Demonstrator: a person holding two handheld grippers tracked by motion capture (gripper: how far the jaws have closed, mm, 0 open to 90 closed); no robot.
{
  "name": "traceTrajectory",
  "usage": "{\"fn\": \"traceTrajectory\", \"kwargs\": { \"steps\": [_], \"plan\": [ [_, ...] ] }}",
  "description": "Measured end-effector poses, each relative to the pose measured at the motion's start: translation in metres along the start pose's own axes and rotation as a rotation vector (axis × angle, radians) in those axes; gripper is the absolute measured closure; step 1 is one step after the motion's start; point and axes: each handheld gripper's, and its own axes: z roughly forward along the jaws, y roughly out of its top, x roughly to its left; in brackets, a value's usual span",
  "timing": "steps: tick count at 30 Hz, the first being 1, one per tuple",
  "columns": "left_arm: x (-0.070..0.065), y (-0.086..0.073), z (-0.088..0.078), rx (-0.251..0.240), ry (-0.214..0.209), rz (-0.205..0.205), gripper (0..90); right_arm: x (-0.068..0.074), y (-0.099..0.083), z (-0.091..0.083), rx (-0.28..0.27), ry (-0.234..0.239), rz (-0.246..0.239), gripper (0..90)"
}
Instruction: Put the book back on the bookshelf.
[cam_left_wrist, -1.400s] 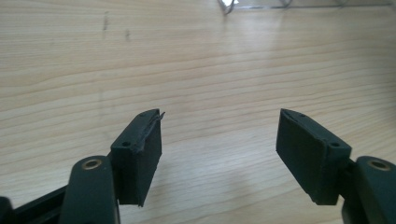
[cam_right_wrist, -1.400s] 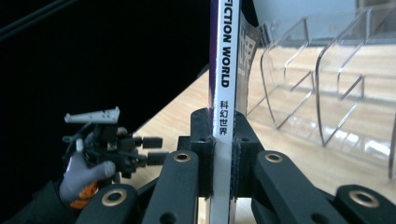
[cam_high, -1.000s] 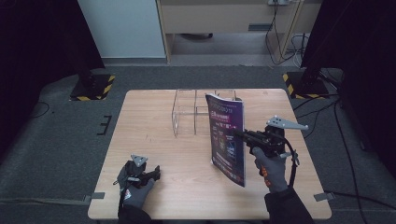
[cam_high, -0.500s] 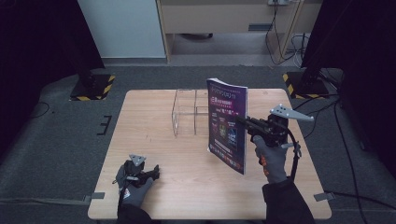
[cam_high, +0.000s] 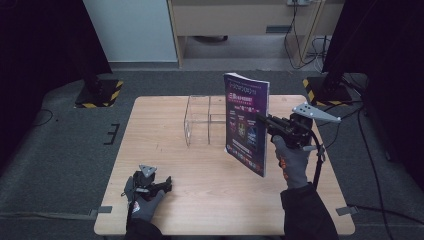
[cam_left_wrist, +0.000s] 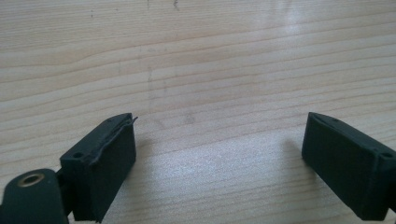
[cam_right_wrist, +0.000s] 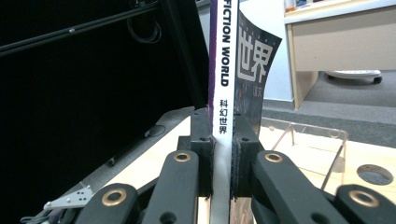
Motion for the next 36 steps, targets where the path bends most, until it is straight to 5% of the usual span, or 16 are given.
{"fn": "traceTrajectory", "kwargs": {
  "steps": [15,36],
  "plan": [
    [0.0,0.0,0.0,0.003,-0.001,0.003,7.9,-0.014,0.01,0.001,-0.034,-0.078,-0.01,83.0],
    [0.0,0.0,0.0,0.004,-0.002,0.005,7.2,-0.036,-0.001,0.047,-0.048,-0.173,-0.022,83.0]
  ]
}}
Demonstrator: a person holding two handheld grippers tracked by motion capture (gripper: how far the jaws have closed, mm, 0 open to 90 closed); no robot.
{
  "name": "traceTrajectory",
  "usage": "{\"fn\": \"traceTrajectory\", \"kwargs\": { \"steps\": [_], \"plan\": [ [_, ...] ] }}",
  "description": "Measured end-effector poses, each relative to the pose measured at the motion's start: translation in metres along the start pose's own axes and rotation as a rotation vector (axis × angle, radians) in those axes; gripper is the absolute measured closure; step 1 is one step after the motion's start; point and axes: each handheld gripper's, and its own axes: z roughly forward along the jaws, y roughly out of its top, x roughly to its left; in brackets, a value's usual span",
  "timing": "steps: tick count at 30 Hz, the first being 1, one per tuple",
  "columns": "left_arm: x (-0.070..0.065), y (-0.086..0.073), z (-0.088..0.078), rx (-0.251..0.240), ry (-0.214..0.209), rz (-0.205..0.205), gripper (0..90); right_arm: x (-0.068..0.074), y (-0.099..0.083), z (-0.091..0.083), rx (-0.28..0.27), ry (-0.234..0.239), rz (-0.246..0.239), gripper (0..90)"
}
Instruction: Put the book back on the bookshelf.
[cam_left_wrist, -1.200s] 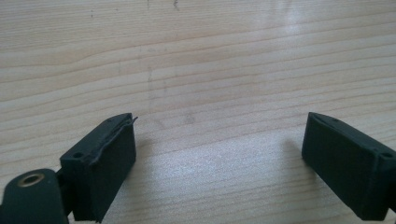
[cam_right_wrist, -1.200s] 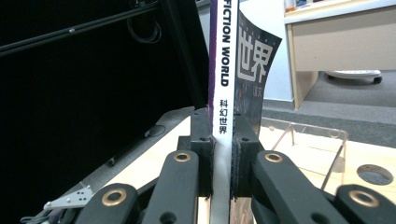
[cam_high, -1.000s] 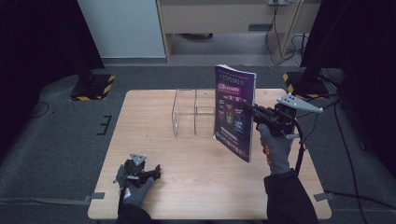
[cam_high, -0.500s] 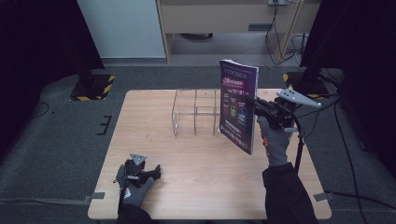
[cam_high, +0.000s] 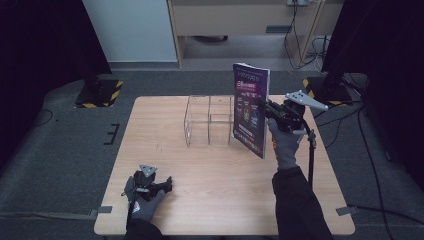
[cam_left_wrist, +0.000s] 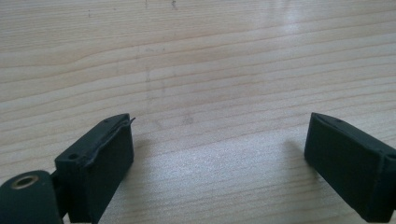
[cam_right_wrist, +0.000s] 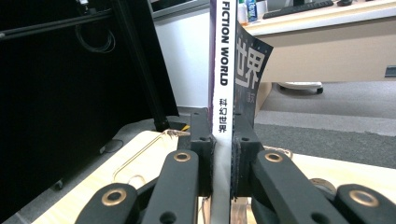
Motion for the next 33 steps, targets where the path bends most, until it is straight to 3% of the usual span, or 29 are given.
{"fn": "traceTrajectory", "kwargs": {
  "steps": [14,33],
  "plan": [
    [0.0,0.0,0.0,0.0,-0.001,0.0,7.1,-0.005,-0.016,0.027,-0.004,-0.046,-0.023,83.0],
    [0.0,0.0,0.0,0.0,-0.001,0.001,7.0,-0.007,-0.038,0.042,0.016,-0.102,-0.032,83.0]
  ]
}}
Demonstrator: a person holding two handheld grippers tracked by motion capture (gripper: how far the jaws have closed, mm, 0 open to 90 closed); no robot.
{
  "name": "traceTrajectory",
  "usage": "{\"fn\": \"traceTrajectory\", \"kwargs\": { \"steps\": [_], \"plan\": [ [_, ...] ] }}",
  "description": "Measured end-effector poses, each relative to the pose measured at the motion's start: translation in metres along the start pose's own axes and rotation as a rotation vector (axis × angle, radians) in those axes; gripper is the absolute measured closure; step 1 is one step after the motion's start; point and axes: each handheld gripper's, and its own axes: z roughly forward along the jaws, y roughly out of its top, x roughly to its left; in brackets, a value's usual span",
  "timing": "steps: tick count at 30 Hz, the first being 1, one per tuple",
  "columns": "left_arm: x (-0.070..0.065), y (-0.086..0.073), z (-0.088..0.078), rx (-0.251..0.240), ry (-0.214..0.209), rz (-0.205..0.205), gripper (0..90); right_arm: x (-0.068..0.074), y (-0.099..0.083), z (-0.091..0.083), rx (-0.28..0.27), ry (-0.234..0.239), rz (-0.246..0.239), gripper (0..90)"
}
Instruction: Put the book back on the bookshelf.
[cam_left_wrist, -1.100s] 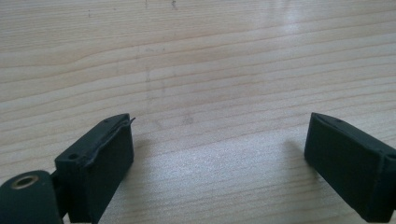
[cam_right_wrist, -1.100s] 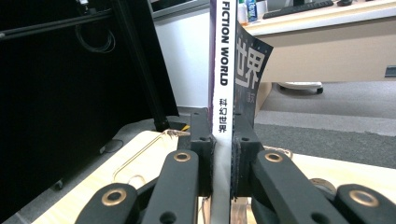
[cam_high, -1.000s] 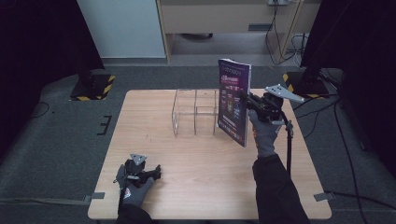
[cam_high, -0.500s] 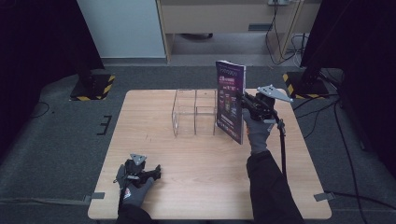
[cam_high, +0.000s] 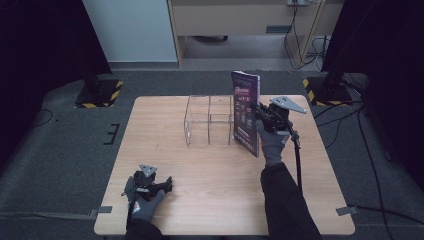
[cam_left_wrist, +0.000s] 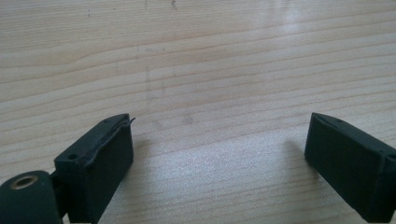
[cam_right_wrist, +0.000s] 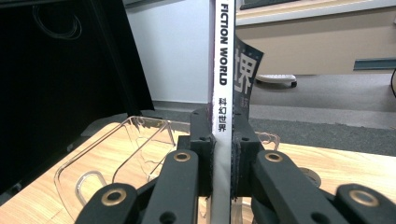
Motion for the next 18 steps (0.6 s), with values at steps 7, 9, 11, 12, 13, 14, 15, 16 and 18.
{"fn": "traceTrajectory", "kwargs": {
  "steps": [7,9,11,12,13,14,15,16,18],
  "plan": [
    [0.0,0.0,0.0,0.0,0.0,0.0,6.9,0.003,-0.003,-0.001,-0.007,0.005,-0.007,82.9],
    [0.0,0.0,0.0,0.001,0.001,0.001,6.8,0.004,-0.005,-0.003,-0.005,0.009,-0.01,82.8],
    [0.0,0.0,0.0,0.001,0.003,0.001,6.6,0.005,-0.006,-0.004,0.001,0.009,-0.013,82.7],
    [0.0,0.0,0.0,0.002,0.003,0.002,6.5,0.005,-0.006,-0.005,0.002,0.012,-0.013,82.7],
    [0.0,0.0,0.0,0.001,0.003,0.002,6.5,0.006,-0.007,-0.006,0.006,0.014,-0.014,82.7],
    [0.0,0.0,0.0,0.002,0.003,0.002,6.4,0.006,-0.007,-0.007,0.01,0.013,-0.02,82.7],
    [0.0,0.0,0.0,0.002,0.003,0.002,6.4,0.007,-0.007,-0.008,0.013,0.012,-0.021,82.6],
    [-0.001,0.0,0.0,0.002,0.004,0.002,6.4,0.007,-0.008,-0.01,0.015,0.012,-0.024,82.6],
    [-0.001,0.0,0.0,0.002,0.004,0.002,6.4,0.008,-0.009,-0.013,0.024,0.014,-0.026,82.6]
  ]
}}
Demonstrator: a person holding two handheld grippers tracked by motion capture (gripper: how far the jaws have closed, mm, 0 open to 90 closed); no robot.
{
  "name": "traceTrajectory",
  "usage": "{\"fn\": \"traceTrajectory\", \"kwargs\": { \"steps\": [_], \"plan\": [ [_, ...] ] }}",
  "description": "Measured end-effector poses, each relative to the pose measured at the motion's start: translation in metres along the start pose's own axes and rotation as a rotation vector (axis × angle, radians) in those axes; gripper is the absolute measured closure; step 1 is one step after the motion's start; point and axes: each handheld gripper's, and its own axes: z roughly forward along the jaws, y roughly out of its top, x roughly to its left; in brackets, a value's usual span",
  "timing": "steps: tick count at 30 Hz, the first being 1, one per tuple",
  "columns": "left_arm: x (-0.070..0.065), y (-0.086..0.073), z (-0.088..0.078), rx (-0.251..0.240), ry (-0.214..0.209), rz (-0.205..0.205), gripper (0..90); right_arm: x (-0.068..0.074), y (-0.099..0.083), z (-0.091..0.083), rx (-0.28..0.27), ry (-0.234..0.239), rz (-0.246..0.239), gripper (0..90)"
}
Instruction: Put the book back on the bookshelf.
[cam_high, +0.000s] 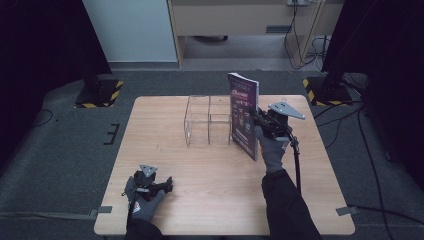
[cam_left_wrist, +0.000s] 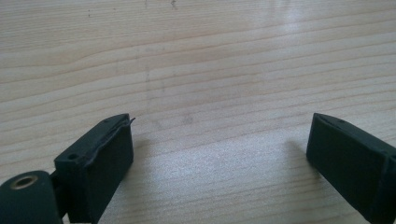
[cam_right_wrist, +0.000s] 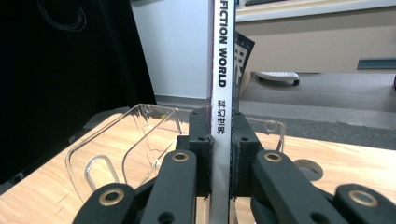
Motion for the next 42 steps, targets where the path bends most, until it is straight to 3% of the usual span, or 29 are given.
{"fn": "traceTrajectory", "kwargs": {
  "steps": [28,42],
  "plan": [
    [-0.002,0.0,0.0,-0.001,0.003,-0.004,5.9,-0.011,-0.026,-0.052,0.113,0.055,0.009,81.1],
    [-0.002,0.0,0.0,0.0,0.001,-0.003,5.6,-0.012,-0.03,-0.057,0.113,0.053,0.012,78.5]
  ]
}}
